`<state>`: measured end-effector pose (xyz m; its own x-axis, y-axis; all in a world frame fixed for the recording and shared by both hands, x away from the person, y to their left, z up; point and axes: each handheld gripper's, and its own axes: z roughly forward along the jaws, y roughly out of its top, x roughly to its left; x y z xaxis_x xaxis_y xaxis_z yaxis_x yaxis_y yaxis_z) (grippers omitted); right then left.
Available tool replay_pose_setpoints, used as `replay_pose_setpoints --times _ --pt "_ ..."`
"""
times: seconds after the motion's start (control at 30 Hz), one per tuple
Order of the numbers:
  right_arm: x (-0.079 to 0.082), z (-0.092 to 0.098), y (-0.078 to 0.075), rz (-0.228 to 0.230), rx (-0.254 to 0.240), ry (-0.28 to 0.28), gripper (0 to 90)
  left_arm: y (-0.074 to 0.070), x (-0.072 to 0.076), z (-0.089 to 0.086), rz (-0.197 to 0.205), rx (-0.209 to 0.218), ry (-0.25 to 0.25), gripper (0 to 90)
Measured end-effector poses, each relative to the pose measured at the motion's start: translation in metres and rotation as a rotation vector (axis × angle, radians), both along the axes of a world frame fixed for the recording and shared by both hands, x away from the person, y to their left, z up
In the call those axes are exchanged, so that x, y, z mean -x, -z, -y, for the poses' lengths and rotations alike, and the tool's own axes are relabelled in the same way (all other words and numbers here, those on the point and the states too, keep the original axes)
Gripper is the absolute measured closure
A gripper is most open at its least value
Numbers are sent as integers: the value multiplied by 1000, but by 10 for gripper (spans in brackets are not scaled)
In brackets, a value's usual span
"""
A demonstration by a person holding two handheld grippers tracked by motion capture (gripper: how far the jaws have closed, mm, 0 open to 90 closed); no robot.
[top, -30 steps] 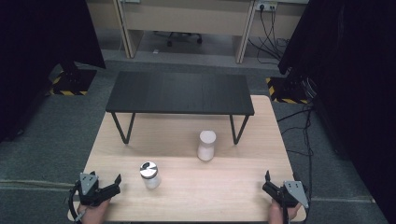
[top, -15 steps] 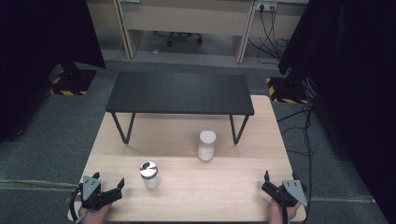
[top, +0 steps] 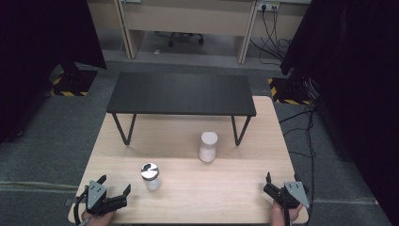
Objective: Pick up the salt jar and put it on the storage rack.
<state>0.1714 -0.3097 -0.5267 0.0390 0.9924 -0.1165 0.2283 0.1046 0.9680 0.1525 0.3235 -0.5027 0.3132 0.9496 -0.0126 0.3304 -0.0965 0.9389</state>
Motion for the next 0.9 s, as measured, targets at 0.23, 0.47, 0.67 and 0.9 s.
replay_pose_setpoints --times 0.23,0.47,0.67,0.9 --pt "1 -1 1 9 -4 9 2 1 0 6 21 -8 65 0" --pt "2 0 2 16 -7 8 2 2 -2 13 23 -25 109 0" --pt "2 0 3 21 -12 8 2 0 -3 15 17 -36 130 0" --pt "3 1 3 25 -15 6 2 -2 -5 23 8 -42 164 0"
